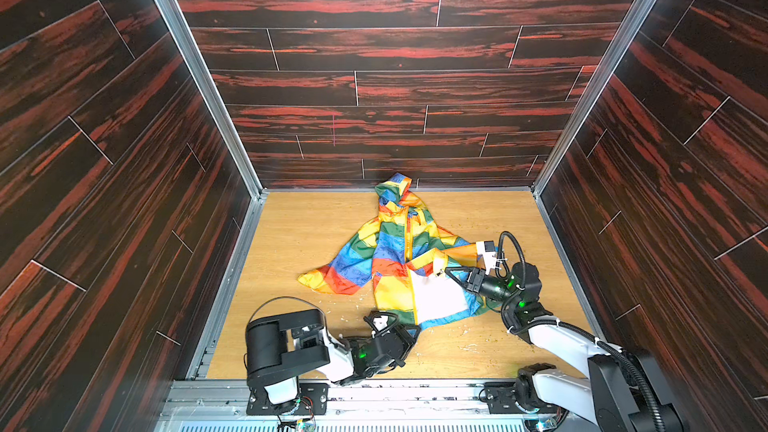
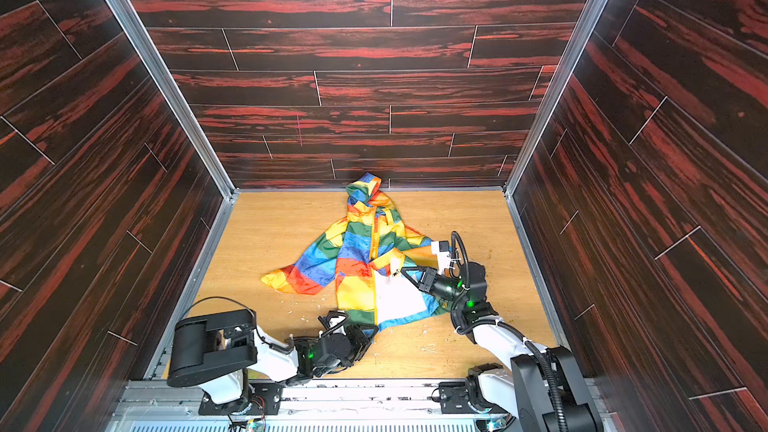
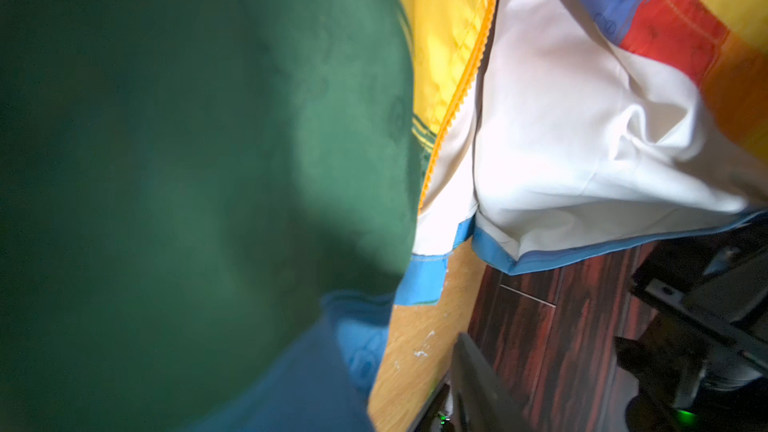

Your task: Zip up the jacket

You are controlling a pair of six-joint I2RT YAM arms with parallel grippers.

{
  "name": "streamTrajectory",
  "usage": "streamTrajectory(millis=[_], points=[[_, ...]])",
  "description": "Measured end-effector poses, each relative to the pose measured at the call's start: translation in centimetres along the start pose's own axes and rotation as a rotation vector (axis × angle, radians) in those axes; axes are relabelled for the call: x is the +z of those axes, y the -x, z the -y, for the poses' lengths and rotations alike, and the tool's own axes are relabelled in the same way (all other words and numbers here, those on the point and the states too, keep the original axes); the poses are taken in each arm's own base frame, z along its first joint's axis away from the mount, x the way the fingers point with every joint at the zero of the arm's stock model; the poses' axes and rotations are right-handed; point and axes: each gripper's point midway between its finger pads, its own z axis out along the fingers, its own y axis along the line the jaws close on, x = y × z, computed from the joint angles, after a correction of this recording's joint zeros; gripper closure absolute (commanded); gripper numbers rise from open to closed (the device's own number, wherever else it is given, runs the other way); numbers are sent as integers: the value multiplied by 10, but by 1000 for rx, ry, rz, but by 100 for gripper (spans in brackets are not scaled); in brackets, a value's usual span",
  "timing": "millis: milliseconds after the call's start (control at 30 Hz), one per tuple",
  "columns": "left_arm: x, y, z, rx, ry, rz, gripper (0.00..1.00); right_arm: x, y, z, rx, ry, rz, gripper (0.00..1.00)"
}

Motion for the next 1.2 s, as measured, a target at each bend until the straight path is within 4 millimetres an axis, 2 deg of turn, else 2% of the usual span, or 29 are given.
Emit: streamTrajectory(millis=[333,467,633,867,1067,1200], points=[[-1,2,-8,5,36,10,75,0,0,0,-1,0,1,100],[-1,3,-9,5,38,12,71,0,0,0,-1,0,1,100],[-2,4,-8,7,43,15,71,0,0,0,-1,0,1,100],[-4,5,-13,14,68,20,82,0,0,0,0,0,0,100],[-4,6,-16,19,78,22,85,0,0,0,1,0,0,100],[-5,7,-18,22,90,26,94,0,0,0,0,0,0,100]])
